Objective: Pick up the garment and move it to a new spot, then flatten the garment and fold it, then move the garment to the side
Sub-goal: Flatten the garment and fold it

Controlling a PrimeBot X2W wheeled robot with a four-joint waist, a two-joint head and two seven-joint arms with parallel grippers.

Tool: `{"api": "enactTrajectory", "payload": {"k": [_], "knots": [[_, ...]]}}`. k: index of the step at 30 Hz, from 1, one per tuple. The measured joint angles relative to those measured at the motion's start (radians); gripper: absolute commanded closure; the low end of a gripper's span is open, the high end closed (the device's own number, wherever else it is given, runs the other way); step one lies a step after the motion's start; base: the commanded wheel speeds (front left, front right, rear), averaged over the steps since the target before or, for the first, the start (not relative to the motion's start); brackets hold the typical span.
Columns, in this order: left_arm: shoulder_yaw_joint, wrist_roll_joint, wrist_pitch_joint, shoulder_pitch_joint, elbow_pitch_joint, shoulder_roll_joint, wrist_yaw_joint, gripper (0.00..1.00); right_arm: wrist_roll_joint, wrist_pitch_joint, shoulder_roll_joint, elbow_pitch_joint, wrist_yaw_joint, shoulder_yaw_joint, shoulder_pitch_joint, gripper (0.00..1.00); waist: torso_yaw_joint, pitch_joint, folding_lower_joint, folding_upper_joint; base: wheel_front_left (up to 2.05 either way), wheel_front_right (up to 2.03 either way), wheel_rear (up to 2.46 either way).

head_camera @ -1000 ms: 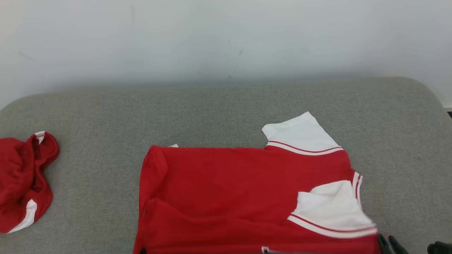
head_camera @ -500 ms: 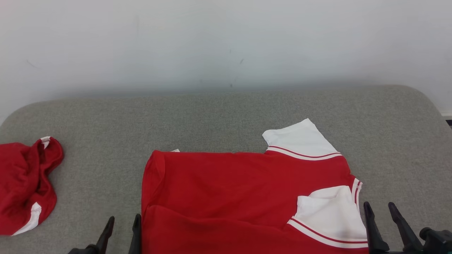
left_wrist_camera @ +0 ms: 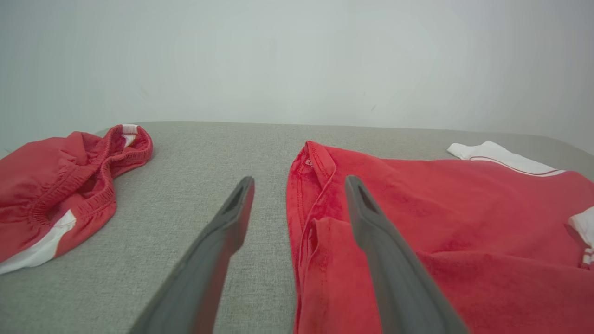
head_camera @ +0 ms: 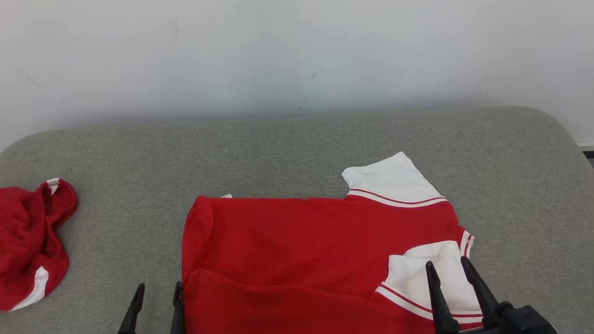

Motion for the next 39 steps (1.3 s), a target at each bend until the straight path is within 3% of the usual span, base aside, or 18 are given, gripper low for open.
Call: {"api": "enactTrajectory", "payload": {"k": [13,21,25,30,36,39], "knots": [[0.091,0.053,0.000,-0.043,0.073,-0.046,-0.069,0.00,-0.044,0.000,0.023,0.003,0.000,0.004,-0.041,0.00,-0.013,0.033,0.0000,0.0001,0.00,0.00,0.00],[0.074,0.008,0.000,-0.221,0.186,0.012,-0.096,0.00,-0.045,0.000,0.013,0.047,0.000,0.007,-0.200,0.00,-0.045,0.073,0.0000,0.0000,0.00,0.00,0.00],[-0.010,-0.121,0.078,-0.350,0.267,0.066,-0.100,0.00,-0.045,0.000,0.012,0.088,0.000,0.024,-0.275,0.00,-0.062,0.101,0.0000,0.0001,0.00,0.00,0.00],[-0.109,-0.304,0.214,-0.485,0.312,0.175,-0.102,0.00,-0.045,-0.002,0.014,0.123,0.000,0.039,-0.351,0.00,-0.086,0.137,0.0001,0.0001,0.00,0.00,0.00],[-0.148,-0.467,0.352,-0.601,0.366,0.255,-0.102,0.00,-0.043,-0.002,0.022,0.153,0.000,0.046,-0.392,0.00,-0.120,0.176,0.0001,0.0001,0.00,0.00,0.00],[-0.164,-0.515,0.411,-0.640,0.397,0.268,-0.102,0.00,-0.043,-0.002,0.030,0.163,0.000,0.044,-0.399,0.00,-0.138,0.194,0.0002,0.0002,0.00,0.00,0.00]]}}
